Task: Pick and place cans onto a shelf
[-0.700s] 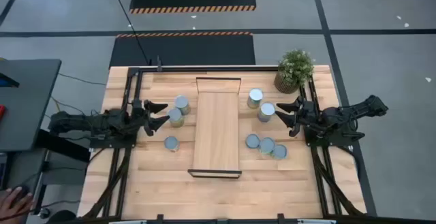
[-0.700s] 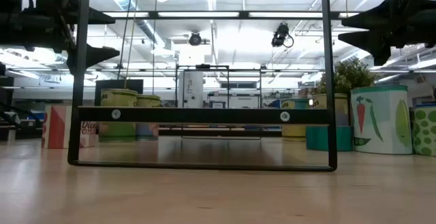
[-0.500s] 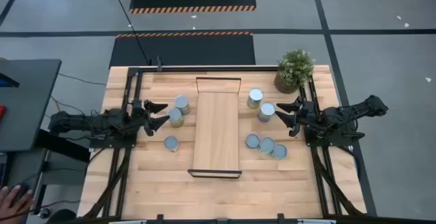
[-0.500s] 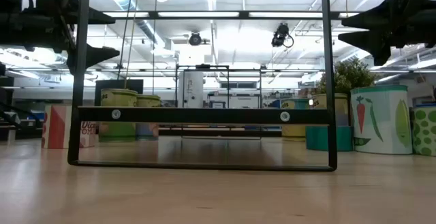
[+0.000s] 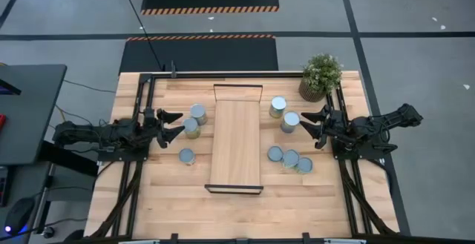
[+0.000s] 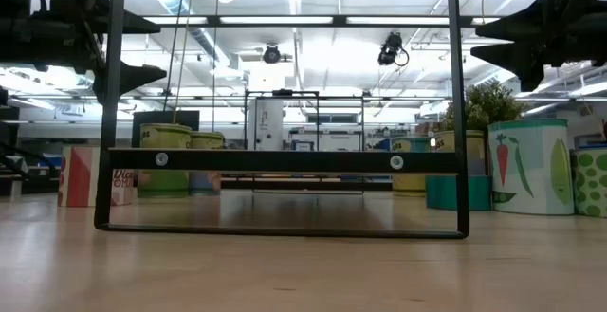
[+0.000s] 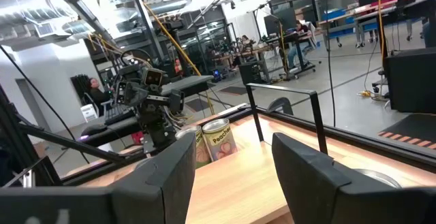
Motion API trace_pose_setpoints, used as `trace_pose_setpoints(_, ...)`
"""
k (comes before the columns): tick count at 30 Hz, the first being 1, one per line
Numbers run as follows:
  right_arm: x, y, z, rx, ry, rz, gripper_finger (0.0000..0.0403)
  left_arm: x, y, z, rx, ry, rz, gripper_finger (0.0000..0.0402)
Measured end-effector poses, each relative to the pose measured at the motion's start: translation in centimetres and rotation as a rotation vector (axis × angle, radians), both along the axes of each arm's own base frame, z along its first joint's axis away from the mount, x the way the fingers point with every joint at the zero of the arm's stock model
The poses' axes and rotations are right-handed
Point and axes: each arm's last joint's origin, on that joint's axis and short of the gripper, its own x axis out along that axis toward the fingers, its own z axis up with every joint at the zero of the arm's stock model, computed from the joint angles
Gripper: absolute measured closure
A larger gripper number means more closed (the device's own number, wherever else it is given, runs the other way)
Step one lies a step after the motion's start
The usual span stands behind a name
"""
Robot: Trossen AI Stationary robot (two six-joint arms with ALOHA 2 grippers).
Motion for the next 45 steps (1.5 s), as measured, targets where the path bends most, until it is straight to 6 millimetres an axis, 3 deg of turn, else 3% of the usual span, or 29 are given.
trace_pose_setpoints(31,0.0,0.0,0.0,0.0,0.0,0.0,0.0202,0.0,0.0,0.0,-0.001,0.0,0.0,0.0012)
trace_pose_setpoints(35,0.0,0.0,0.0,0.0,0.0,0.0,0.0202,0.0,-0.01,0.04,-0.075,-0.03,-0.01,0.0012)
trace_pose_setpoints(41,0.0,0.0,0.01,0.0,0.0,0.0,0.0202,0.13,-0.4,-0.36,0.097,0.062,-0.136,0.0012)
trace_pose_setpoints(45,0.0,0.0,0.01,0.0,0.0,0.0,0.0202,0.15,-0.51,-0.5,0.122,0.084,-0.173,0.0012)
